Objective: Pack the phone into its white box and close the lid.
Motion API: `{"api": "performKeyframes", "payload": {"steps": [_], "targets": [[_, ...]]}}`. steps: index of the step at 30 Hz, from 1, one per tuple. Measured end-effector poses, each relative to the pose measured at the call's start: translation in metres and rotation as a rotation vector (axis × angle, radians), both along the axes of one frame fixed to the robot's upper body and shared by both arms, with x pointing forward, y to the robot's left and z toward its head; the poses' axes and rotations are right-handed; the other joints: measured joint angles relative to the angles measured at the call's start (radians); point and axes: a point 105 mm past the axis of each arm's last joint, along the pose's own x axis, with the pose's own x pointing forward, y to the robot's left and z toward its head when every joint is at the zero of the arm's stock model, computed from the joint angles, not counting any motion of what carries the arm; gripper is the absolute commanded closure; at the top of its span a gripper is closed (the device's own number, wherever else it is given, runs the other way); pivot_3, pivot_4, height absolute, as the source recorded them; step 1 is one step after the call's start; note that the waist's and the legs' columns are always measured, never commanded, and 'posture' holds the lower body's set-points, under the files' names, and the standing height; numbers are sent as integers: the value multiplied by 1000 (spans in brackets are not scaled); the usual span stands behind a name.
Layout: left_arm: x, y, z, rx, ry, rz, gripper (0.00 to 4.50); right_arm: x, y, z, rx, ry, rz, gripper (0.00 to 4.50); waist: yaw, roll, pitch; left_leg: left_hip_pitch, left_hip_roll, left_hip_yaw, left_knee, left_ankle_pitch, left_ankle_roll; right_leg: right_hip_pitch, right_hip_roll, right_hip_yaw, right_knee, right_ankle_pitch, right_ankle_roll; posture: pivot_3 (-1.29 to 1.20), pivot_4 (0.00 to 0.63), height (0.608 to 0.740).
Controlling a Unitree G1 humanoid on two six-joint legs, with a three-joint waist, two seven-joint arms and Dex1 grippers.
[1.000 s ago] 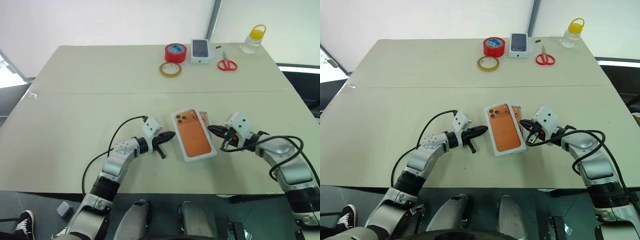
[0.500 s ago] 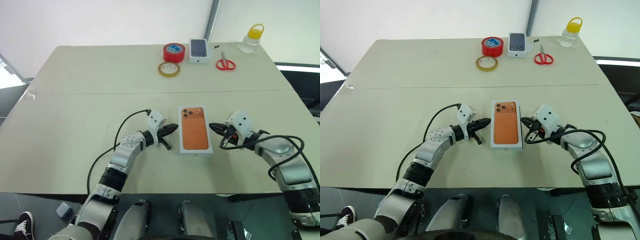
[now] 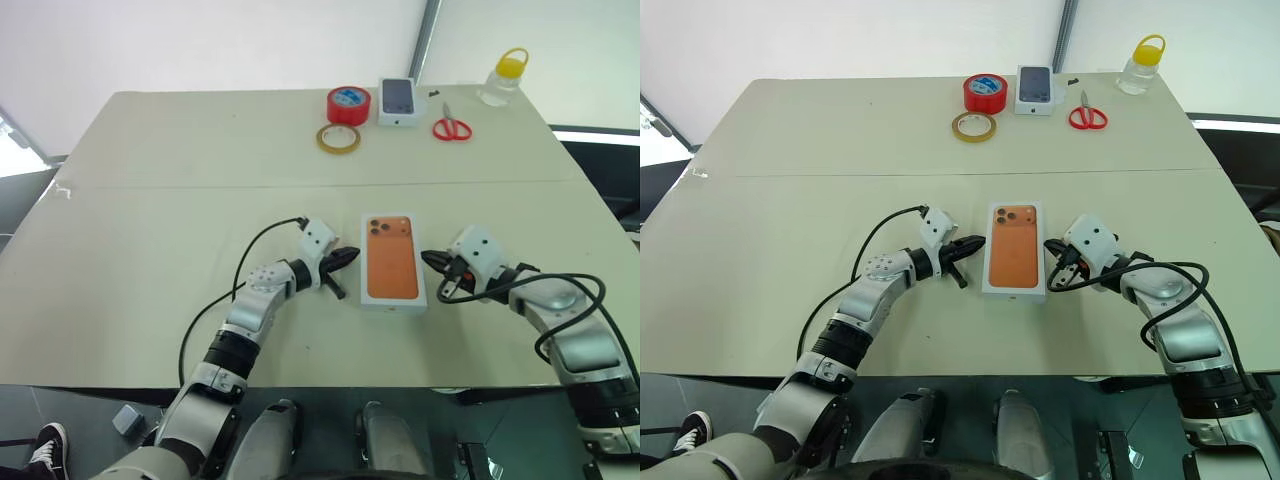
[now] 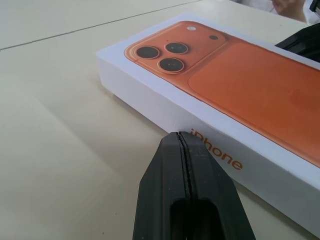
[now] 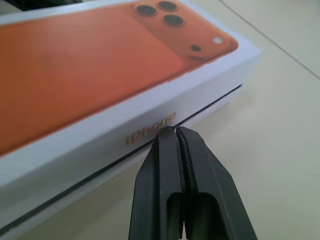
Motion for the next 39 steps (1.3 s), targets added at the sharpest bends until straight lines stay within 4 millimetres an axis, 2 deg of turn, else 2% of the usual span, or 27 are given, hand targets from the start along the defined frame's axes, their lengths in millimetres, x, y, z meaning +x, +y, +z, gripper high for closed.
{"api": "performKeyframes", "payload": {"steps": [13,18,22,28,32,35,37,39], "targets": [[-2,-3,1,3,-13,-7,4500,-2,-1,-7,-38,16,3,4421,-1,0,0,0,0,0,0,0,0,0,0,0,0,0,0,0,150,740],[-2,-5,1,-1,-3,-8,4500,-2,0,-15,-86,32,7,4421,0,0,0,0,0,0,0,0,0,0,0,0,0,0,0,0,150,740],[-2,-4,0,1,1,-8,4500,3,-2,-14,-154,2,14,4421,-1,0,0,0,0,0,0,0,0,0,0,0,0,0,0,0,150,740],[-5,-2,-2,0,8,-9,4500,16,-20,-8,-162,-16,-70,4421,-1,0,0,0,0,0,0,1,-2,0,0,0,0,0,0,0,150,740],[-2,6,1,-15,12,15,4500,23,-35,1,-212,-49,-101,4421,-3,0,0,0,0,0,0,2,-4,0,0,0,0,0,0,0,150,740],[1,13,5,-32,9,38,4500,34,-42,19,-191,-114,-140,4421,-6,0,0,0,0,0,0,3,-4,0,1,0,1,0,0,0,150,740],[4,15,10,-43,1,52,4500,39,-43,34,-113,-161,-165,4421,-4,0,0,0,0,0,0,3,-5,0,1,0,1,0,0,0,150,740],[8,16,20,-76,-10,62,4500,42,-33,51,31,-188,-153,4421,-3,0,0,0,0,0,0,3,-5,0,1,0,1,0,0,0,150,740]]}}
